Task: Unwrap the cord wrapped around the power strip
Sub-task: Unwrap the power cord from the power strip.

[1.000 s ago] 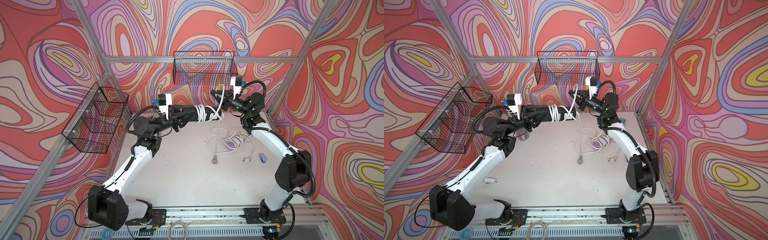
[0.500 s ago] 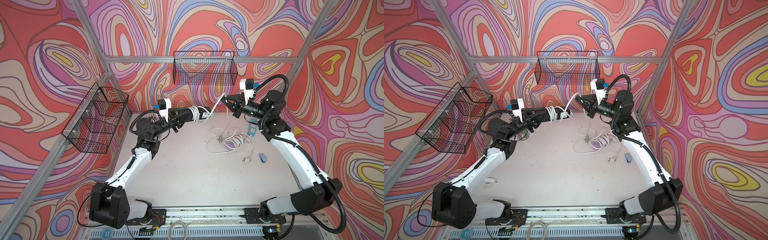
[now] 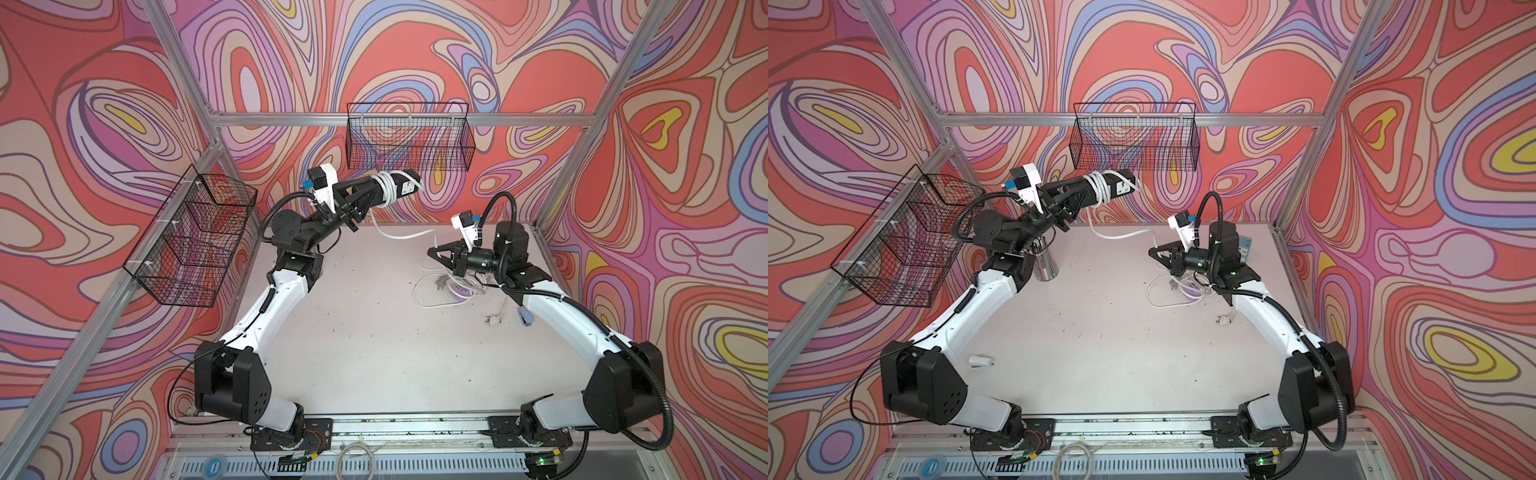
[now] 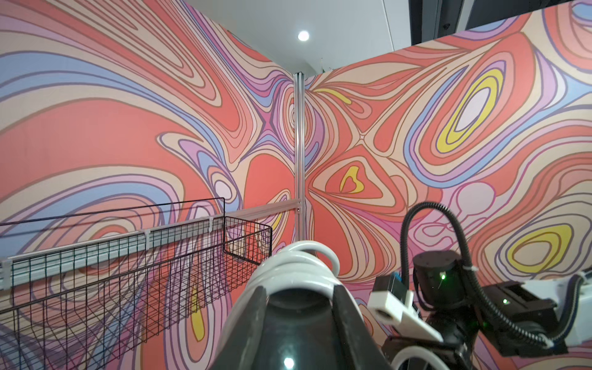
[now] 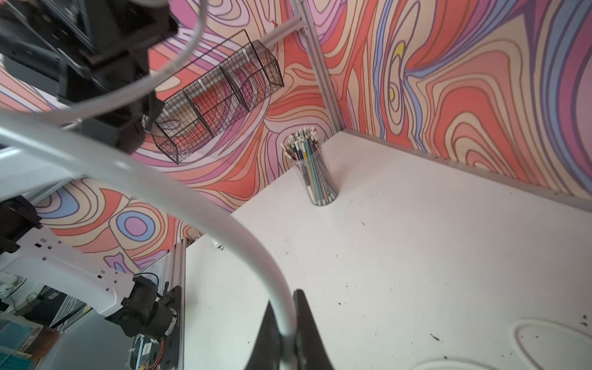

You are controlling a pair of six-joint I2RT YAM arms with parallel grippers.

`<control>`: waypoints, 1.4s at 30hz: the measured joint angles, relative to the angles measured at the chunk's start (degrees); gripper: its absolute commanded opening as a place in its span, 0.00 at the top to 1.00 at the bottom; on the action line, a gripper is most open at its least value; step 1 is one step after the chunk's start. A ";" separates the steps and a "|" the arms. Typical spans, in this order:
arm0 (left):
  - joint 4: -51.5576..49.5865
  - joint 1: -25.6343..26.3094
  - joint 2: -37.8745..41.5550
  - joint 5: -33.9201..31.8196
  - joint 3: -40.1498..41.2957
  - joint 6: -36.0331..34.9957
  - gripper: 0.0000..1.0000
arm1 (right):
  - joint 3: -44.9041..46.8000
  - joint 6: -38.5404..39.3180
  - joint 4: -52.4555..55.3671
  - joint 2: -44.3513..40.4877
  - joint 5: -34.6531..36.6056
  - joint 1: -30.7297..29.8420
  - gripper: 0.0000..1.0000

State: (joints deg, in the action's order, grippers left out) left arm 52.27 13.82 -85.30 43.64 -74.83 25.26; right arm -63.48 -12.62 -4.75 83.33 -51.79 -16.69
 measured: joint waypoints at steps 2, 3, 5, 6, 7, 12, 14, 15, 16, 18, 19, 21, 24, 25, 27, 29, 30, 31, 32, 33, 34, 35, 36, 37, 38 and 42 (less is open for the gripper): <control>2.54 0.00 -0.24 0.04 -0.44 2.78 1.00 | 1.77 -1.60 -3.10 3.13 0.11 -0.68 1.00; 3.93 0.02 -0.37 0.09 -0.52 4.28 1.00 | 2.16 -2.14 -4.26 4.63 0.28 -0.83 1.00; 6.62 0.11 -0.63 0.46 -0.52 7.69 1.00 | 2.60 -3.87 -7.37 8.48 0.61 -1.16 1.00; 7.43 0.20 -0.72 0.79 -0.52 8.87 1.00 | 2.60 -4.59 -8.70 10.08 0.85 -1.31 1.00; 8.24 0.42 -0.72 1.33 -0.52 10.43 1.00 | 2.60 -5.49 -10.43 12.00 1.14 -1.40 1.00; 9.27 2.27 0.09 4.39 -0.24 14.19 1.00 | -0.63 -7.58 -13.90 19.28 3.28 -1.40 1.00; 9.27 2.86 1.88 5.44 1.60 15.02 1.00 | -4.52 -7.65 -13.86 22.03 4.33 -1.31 1.00; 9.25 2.99 3.02 5.90 2.91 15.37 1.00 | -6.45 -7.67 -13.86 23.04 4.66 -1.25 1.00; 9.25 3.02 4.55 6.23 4.61 15.58 1.00 | -8.74 -7.82 -13.79 24.04 4.85 -1.05 1.00; 9.25 3.02 7.72 6.73 8.48 16.06 1.00 | -12.90 -8.26 -13.90 25.49 5.18 -0.44 1.00; 9.20 3.02 9.68 6.91 10.91 16.37 1.00 | -15.10 -8.55 -13.88 26.01 5.27 0.20 1.00; 8.57 3.02 13.18 7.26 15.39 16.48 1.00 | -18.58 -9.07 -13.68 26.43 5.33 1.49 1.00; 3.50 3.02 19.63 7.45 22.51 14.16 1.00 | -24.33 -10.05 -12.68 26.56 5.05 3.89 1.00; 1.01 3.02 21.77 7.39 24.41 12.87 1.00 | -26.43 -10.40 -12.11 26.56 4.85 4.70 1.00; -2.93 3.02 25.18 7.15 27.52 10.64 1.00 | -30.47 -10.88 -10.97 26.47 4.50 6.10 1.00; -5.55 3.02 27.47 6.58 29.92 8.94 1.00 | -33.62 -11.28 -9.75 25.79 4.20 7.39 1.00; -6.38 3.02 28.17 6.05 31.06 8.37 1.00 | -34.82 -11.58 -9.03 25.09 4.02 8.02 1.00; -6.71 3.02 28.52 5.49 32.17 8.09 1.00 | -35.63 -11.98 -8.28 24.22 3.87 8.52 1.00; -6.69 3.02 28.57 4.83 33.27 7.93 1.00 | -36.24 -12.15 -7.43 23.17 3.72 8.98 1.00; -6.80 3.02 28.52 3.93 34.56 7.78 1.00 | -36.65 -12.28 -6.58 21.86 3.61 9.35 1.00; -7.21 3.02 28.44 2.89 35.85 7.37 1.00 | -36.96 -12.28 -5.29 20.17 3.56 9.70 1.00; -7.82 3.02 28.37 1.92 36.81 6.91 1.00 | -37.09 -12.15 -4.28 18.75 3.50 9.90 1.00; -8.68 3.02 28.28 0.70 37.66 5.97 1.00 | -37.09 -11.91 -3.10 16.76 3.48 10.03 1.00; -9.75 3.02 28.17 -0.55 38.14 4.81 1.00 | -37.07 -11.58 -1.97 14.93 3.39 10.16 1.00; -10.47 3.02 28.04 -1.73 38.29 3.65 1.00 | -36.98 -11.30 -1.05 13.25 3.30 10.27 1.00; -10.71 2.78 25.81 -5.97 36.89 -0.83 1.00 | -32.79 -10.32 0.31 6.32 2.82 10.27 1.00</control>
State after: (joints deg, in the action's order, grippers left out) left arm 41.56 16.60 -59.48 37.67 -37.93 24.43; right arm -96.27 -22.94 -4.45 89.65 -48.97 -6.42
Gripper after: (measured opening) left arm 0.328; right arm 0.060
